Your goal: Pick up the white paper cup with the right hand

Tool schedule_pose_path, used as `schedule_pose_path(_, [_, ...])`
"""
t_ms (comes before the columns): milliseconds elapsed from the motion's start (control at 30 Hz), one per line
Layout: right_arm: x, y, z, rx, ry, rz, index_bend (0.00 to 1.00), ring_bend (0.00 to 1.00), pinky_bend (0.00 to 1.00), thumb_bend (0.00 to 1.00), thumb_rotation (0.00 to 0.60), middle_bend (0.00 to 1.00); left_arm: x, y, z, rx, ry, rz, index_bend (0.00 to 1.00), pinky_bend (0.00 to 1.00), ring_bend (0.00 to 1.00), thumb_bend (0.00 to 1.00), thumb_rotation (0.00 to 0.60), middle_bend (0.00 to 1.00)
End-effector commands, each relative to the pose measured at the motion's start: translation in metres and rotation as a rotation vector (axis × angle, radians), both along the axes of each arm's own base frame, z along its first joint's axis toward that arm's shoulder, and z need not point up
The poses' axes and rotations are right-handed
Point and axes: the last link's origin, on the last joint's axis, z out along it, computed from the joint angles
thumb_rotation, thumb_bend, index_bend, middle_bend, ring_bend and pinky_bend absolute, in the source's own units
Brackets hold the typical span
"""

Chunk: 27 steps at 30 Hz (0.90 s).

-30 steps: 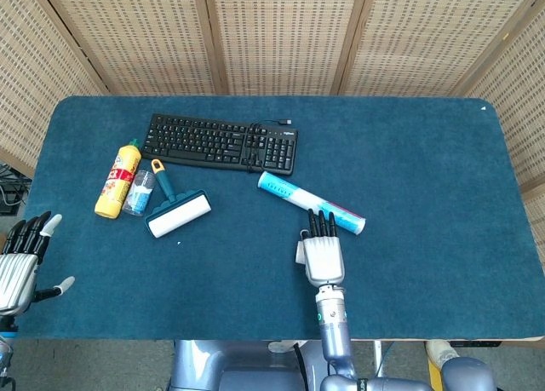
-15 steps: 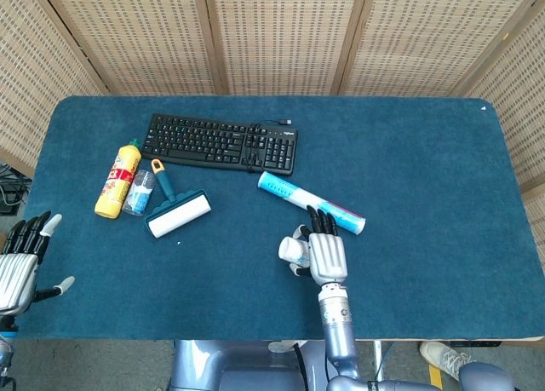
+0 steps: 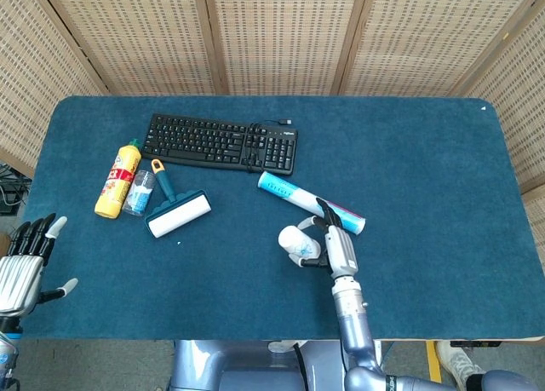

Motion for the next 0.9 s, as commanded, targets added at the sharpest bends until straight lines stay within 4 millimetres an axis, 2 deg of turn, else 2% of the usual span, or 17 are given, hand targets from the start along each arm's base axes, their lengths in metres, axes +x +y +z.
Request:
schedule_pose_path(33, [-0.008, -0.001, -0.007, 0.013, 0.013, 0.008, 0.47, 0.0, 0.0, 0.23, 0.6, 0.11, 0.0, 0.0, -0.001, -0.001, 0.002, 0.0, 0.0, 0.0, 0.0, 0.18, 0.6, 0.0])
schedule_pose_path(367, [-0.022, -0.001, -0.022, 0.031, 0.078, 0.013, 0.47, 0.0, 0.0, 0.23, 0.6, 0.1, 0.0, 0.0, -0.002, -0.002, 0.011, 0.002, 0.0, 0.0, 0.0, 0.18, 0.6, 0.0])
schedule_pose_path(567, [-0.028, -0.001, -0.018, 0.009, 0.126, 0.015, 0.46, 0.0, 0.0, 0.23, 0.6, 0.08, 0.0, 0.0, -0.002, -0.002, 0.012, 0.002, 0.0, 0.0, 0.0, 0.18, 0.6, 0.0])
schedule_pose_path(900, [-0.053, 0.005, -0.005, -0.021, 0.217, -0.011, 0.45, 0.0, 0.0, 0.22, 0.6, 0.07, 0.001, -0.001, -0.002, -0.004, 0.008, -0.003, 0.0, 0.0, 0.0, 0.18, 0.6, 0.0])
